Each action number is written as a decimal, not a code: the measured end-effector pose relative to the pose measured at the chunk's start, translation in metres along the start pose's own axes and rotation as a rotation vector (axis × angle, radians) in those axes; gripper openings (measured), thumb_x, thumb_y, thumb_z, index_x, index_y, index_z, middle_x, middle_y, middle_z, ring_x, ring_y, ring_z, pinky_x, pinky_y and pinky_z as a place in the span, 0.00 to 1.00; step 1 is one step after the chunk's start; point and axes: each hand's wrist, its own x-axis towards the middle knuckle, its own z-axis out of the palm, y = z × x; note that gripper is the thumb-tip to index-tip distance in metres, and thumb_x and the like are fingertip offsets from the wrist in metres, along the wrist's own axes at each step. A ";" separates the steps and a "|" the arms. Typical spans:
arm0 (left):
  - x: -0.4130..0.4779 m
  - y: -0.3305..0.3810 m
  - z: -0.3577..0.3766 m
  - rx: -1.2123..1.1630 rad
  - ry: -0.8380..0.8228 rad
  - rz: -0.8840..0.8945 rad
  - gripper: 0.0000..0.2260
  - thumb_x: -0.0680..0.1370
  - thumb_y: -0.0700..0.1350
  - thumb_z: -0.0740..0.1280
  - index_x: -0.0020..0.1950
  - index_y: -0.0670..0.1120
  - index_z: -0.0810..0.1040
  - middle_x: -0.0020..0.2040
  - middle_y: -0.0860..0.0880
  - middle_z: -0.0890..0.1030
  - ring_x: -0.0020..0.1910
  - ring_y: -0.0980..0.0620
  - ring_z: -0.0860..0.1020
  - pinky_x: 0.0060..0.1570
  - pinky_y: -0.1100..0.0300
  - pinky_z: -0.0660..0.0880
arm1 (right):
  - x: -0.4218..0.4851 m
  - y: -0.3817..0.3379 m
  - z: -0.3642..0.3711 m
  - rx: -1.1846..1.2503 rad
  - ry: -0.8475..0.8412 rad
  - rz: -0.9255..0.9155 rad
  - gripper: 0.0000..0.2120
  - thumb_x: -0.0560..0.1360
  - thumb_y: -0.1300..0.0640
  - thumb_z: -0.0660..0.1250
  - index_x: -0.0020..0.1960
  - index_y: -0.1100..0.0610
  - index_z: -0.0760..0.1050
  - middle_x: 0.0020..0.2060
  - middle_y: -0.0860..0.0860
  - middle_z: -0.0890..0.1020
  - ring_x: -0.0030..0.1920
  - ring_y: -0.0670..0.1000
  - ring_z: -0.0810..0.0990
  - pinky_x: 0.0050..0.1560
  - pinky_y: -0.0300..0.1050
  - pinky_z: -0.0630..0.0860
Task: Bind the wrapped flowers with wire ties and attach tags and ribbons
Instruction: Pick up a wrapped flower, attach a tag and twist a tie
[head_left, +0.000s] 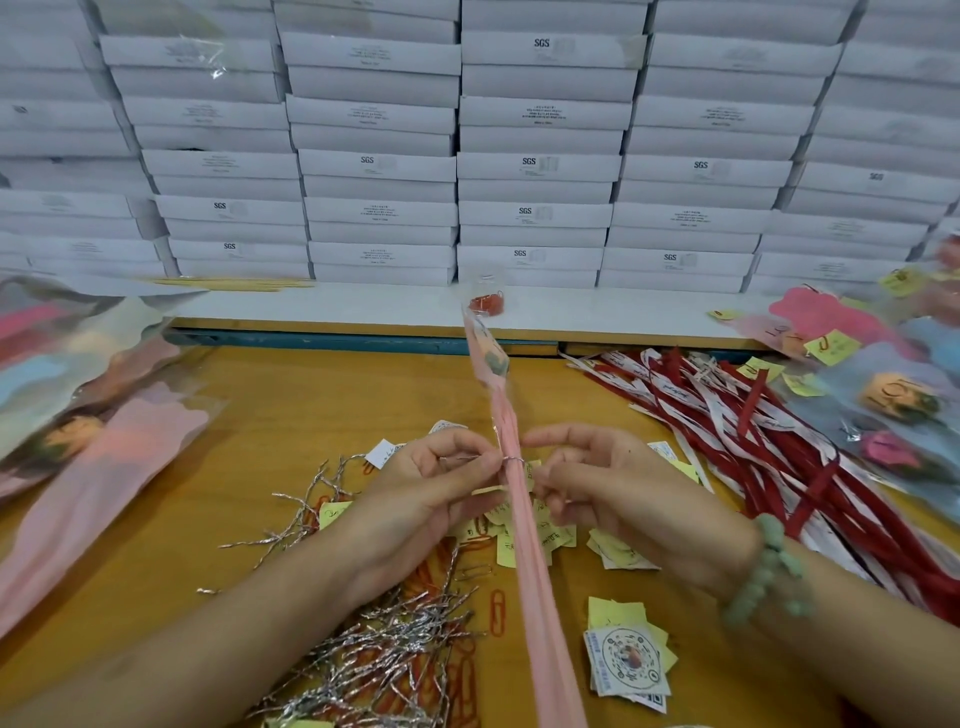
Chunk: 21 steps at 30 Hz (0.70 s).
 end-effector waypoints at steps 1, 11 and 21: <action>0.000 0.000 0.000 0.010 -0.001 0.002 0.02 0.69 0.38 0.71 0.41 0.42 0.83 0.42 0.42 0.84 0.41 0.50 0.83 0.43 0.61 0.81 | 0.000 0.000 0.000 0.080 -0.037 0.065 0.13 0.75 0.68 0.68 0.59 0.61 0.77 0.34 0.54 0.81 0.32 0.47 0.78 0.36 0.38 0.78; 0.003 -0.002 -0.007 0.002 0.027 -0.029 0.07 0.71 0.38 0.71 0.47 0.39 0.83 0.47 0.38 0.84 0.45 0.48 0.84 0.45 0.60 0.81 | 0.001 0.003 -0.001 0.210 -0.122 0.099 0.22 0.69 0.63 0.70 0.63 0.57 0.77 0.35 0.52 0.80 0.32 0.44 0.77 0.35 0.38 0.76; -0.001 -0.001 0.001 0.040 0.030 -0.040 0.07 0.72 0.37 0.69 0.48 0.36 0.79 0.47 0.39 0.83 0.45 0.47 0.84 0.45 0.61 0.81 | -0.001 0.008 0.002 0.088 -0.066 -0.036 0.13 0.71 0.63 0.70 0.56 0.55 0.80 0.33 0.52 0.77 0.32 0.45 0.76 0.35 0.38 0.75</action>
